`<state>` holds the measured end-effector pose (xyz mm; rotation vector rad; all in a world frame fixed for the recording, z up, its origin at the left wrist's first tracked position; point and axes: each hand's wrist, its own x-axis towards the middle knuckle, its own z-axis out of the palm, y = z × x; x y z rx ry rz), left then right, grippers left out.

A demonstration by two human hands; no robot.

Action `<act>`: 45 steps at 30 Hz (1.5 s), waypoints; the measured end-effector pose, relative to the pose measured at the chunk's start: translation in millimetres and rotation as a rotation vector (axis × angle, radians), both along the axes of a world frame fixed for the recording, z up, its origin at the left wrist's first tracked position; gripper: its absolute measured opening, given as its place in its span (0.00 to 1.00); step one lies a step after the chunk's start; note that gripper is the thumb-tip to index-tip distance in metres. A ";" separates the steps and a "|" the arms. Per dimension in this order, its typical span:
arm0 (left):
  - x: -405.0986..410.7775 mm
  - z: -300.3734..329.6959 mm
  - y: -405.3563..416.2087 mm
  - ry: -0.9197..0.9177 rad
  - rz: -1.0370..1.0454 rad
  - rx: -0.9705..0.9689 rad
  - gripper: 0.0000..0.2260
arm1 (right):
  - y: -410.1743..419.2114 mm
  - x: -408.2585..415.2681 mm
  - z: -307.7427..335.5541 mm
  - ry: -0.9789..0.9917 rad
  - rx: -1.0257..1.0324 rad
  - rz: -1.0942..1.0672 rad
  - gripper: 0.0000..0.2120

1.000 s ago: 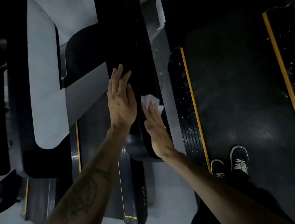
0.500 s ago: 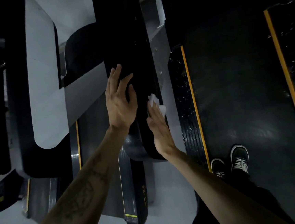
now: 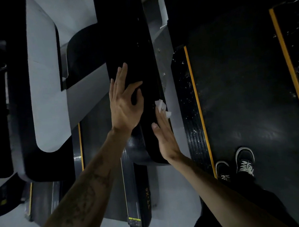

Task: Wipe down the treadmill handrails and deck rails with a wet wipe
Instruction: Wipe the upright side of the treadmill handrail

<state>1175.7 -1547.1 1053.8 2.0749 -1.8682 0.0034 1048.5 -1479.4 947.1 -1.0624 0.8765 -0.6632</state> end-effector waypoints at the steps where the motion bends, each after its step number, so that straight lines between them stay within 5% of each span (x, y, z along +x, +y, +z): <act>1: 0.2 -0.1 -0.1 0.004 0.004 -0.002 0.11 | -6.2 2.4 4.9 -0.028 -0.026 -0.009 0.30; 7: 1.8 -1.1 -0.2 0.020 0.004 -0.004 0.11 | -23.3 3.8 15.2 -0.118 0.090 -0.059 0.33; 31: 0.8 -0.6 -1.4 0.023 -0.020 -0.028 0.10 | -39.8 -11.9 1.2 0.128 -0.109 0.009 0.12; 43: 3.0 -0.7 -2.0 0.048 -0.021 -0.013 0.10 | -30.7 -5.0 2.1 0.044 0.093 -0.167 0.03; 45: 3.1 -0.5 -2.1 0.052 -0.019 -0.012 0.10 | -16.3 -7.6 3.1 0.015 0.096 -0.110 0.12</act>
